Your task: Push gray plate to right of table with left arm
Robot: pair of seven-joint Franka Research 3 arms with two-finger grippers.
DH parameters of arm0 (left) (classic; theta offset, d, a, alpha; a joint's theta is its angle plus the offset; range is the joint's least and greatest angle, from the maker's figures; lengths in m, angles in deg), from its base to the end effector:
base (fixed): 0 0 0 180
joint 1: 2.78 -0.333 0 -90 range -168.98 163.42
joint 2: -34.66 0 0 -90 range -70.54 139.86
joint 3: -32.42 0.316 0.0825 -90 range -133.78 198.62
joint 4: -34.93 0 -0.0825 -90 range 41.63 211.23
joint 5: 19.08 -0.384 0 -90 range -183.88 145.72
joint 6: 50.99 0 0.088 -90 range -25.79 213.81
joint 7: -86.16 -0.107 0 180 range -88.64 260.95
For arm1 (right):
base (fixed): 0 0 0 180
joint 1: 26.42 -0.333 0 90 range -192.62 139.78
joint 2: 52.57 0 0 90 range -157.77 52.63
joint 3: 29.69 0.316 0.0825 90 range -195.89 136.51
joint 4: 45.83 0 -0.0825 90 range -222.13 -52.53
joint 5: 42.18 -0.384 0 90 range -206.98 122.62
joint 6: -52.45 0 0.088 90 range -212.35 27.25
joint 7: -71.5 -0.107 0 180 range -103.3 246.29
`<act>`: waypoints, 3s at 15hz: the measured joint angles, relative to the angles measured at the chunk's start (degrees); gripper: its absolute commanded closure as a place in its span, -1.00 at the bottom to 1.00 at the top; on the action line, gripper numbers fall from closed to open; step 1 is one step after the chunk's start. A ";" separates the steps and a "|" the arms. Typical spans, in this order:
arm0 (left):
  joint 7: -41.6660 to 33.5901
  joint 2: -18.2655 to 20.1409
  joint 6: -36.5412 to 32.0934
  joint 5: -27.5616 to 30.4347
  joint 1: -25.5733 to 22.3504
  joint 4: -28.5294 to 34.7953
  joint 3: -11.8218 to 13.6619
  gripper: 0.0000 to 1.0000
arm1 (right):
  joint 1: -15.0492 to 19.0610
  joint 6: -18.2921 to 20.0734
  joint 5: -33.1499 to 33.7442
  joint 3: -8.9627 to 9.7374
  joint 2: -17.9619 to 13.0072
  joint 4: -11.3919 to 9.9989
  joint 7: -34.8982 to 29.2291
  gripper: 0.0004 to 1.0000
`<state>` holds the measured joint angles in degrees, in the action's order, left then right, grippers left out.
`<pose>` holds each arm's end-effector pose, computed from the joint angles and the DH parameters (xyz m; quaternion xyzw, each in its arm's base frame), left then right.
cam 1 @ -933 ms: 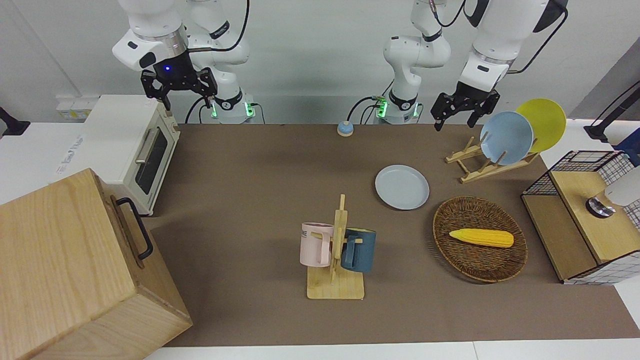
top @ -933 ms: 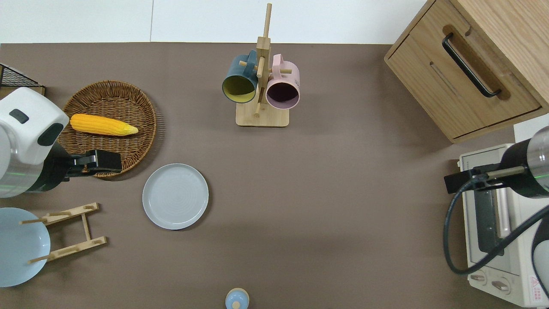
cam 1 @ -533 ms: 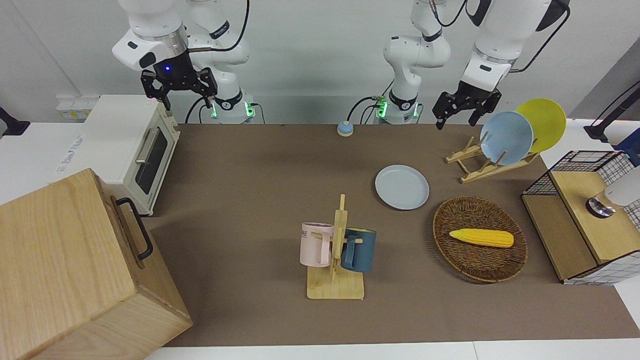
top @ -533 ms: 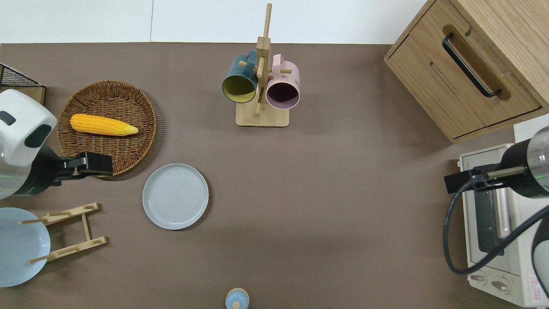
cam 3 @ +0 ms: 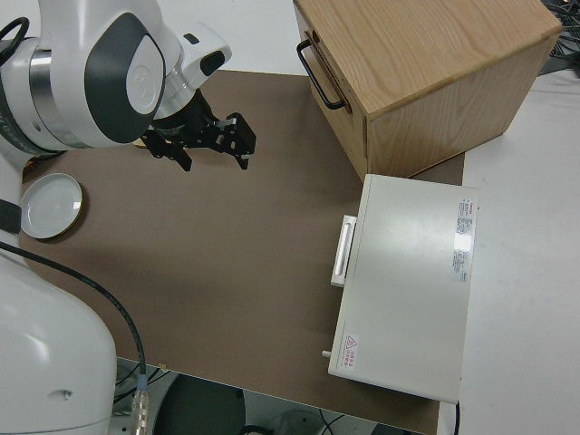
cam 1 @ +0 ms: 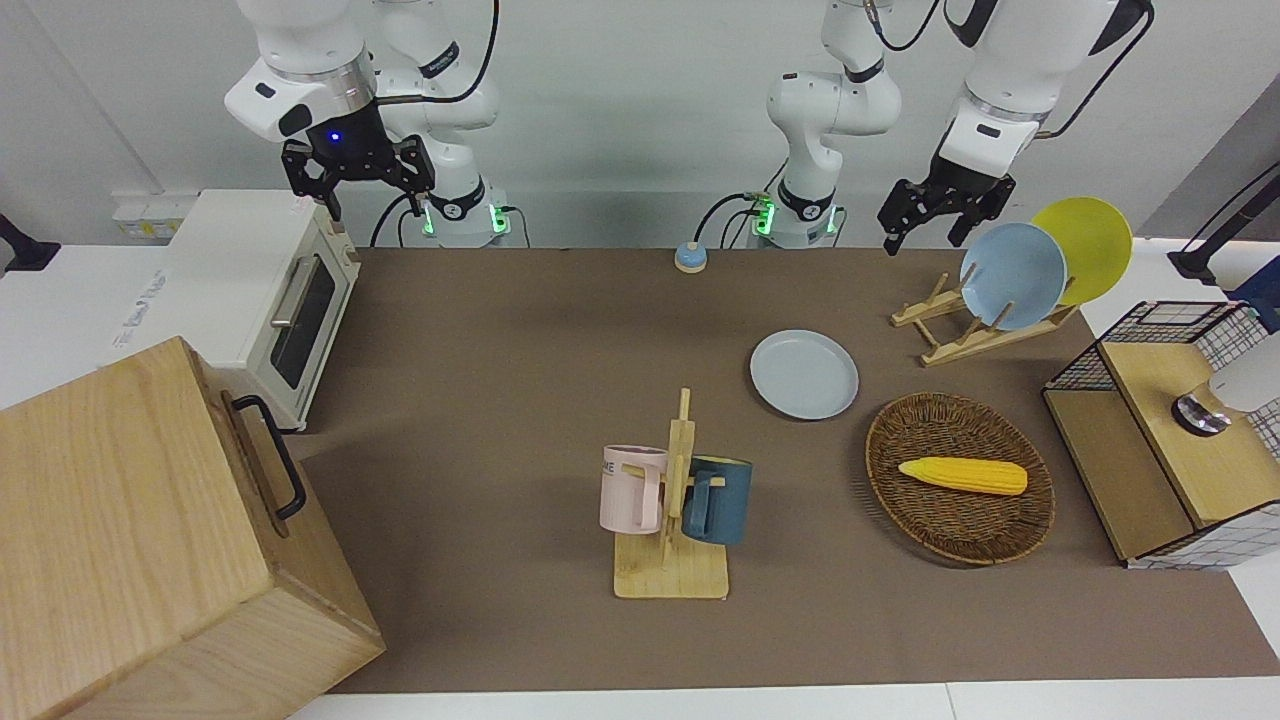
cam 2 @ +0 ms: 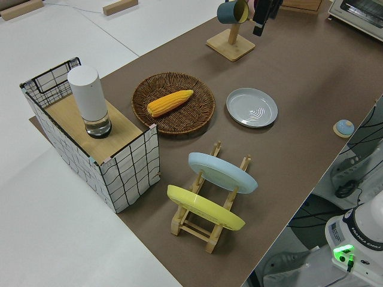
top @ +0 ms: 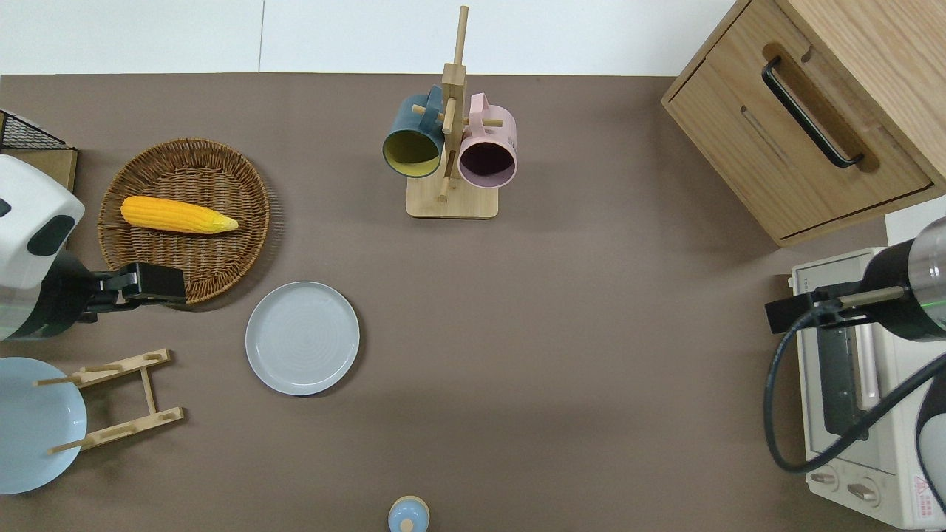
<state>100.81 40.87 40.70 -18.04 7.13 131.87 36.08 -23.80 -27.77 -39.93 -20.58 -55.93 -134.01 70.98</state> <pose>0.5196 -0.0570 0.6281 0.9972 0.0733 0.0059 0.0138 0.5151 0.0567 0.6562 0.9977 0.0491 -0.0389 0.0265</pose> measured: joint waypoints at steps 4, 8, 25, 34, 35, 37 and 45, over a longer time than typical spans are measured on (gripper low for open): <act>0.00 -0.08 0.30 0.00 -0.02 1.84 0.00 -0.97 | 0.00 0.00 0.00 0.00 0.00 0.00 0.00 -0.99; 0.00 -0.46 6.92 0.00 -1.37 8.66 0.07 -0.93 | 0.00 0.00 0.00 0.00 0.00 0.00 0.00 -0.99; 0.04 -2.91 30.81 1.10 -3.39 31.69 -0.31 -0.72 | 0.00 0.00 0.00 0.00 0.00 0.00 0.00 -0.99; -3.79 -8.43 35.59 1.69 -3.46 33.93 -0.93 -0.46 | 0.00 0.00 0.00 0.00 0.00 0.00 0.00 -0.99; -4.24 -8.43 35.63 1.77 -3.47 34.21 -0.90 -0.46 | 0.00 0.00 0.00 0.00 0.00 0.00 0.00 -0.99; -4.75 -8.43 35.70 1.91 -3.47 34.73 -0.90 -0.43 | 0.00 0.00 0.00 0.00 0.00 0.00 0.00 -0.99; -11.89 -9.42 35.75 5.66 -3.46 35.58 -1.00 0.43 | 0.00 0.00 0.00 0.00 0.00 0.00 0.00 -0.99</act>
<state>88.92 31.45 76.45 -12.38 3.66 167.45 35.08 -23.80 -27.77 -39.93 -20.58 -55.93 -134.01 70.98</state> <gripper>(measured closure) 0.445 0.004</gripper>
